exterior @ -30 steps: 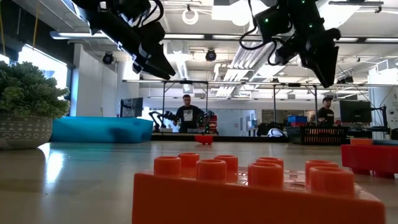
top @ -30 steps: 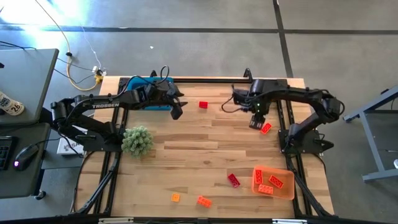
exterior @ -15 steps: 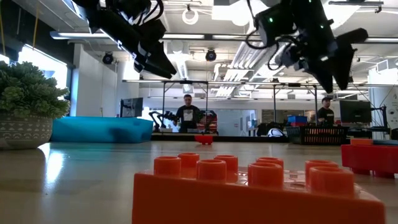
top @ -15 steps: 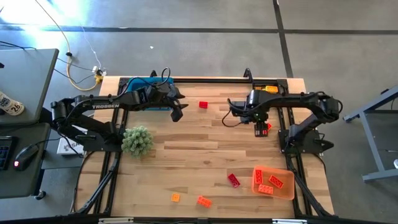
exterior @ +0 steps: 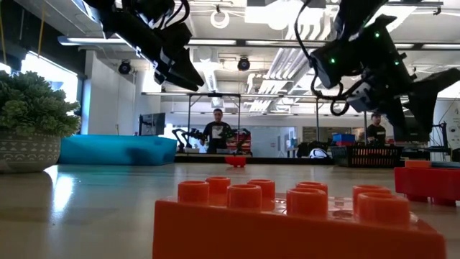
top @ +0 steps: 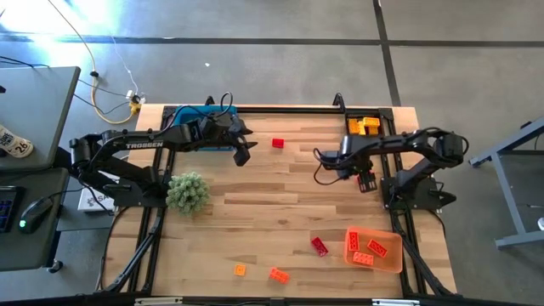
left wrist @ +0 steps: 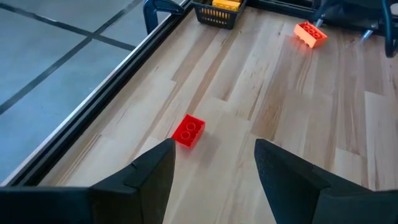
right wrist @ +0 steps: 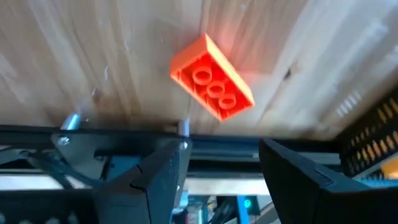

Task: Sort & place blocks by color
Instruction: Put the orange game piece into the orange bin

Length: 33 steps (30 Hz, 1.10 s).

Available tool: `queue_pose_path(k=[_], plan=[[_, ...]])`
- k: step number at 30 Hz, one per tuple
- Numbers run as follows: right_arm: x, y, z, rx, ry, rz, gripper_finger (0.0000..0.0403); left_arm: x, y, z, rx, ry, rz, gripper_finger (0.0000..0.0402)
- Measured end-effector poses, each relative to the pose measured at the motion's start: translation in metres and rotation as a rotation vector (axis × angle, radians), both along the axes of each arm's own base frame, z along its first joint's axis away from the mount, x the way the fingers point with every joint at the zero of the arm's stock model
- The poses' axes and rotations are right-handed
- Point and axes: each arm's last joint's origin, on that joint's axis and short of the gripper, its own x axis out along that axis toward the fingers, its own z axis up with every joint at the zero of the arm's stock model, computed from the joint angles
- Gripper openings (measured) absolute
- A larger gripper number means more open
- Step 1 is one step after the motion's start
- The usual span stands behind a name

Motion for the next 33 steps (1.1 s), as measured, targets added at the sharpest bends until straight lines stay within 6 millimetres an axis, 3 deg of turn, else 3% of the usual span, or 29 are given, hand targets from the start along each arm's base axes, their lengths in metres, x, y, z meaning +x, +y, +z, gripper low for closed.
queue_pose_path(k=[6, 24, 29, 33], plan=[[-0.002, 0.000, -0.013, 0.007, -0.025, 0.061, 0.0207, 0.000, 0.000, 0.000, 0.000, 0.000, 0.000, 0.0207], [0.005, 0.001, -0.016, 0.134, -0.109, 0.157, 0.0207, 0.000, 0.000, 0.000, 0.001, 0.000, 0.001, 0.0207], [-0.003, 0.003, -0.027, 0.156, -0.078, 0.149, 0.0207, -0.001, 0.001, 0.000, 0.021, 0.011, 0.032, 0.0207], [-0.008, 0.002, -0.032, 0.073, -0.038, 0.180, 0.0207, -0.001, 0.002, 0.000, 0.054, 0.031, 0.032, 0.0207]])
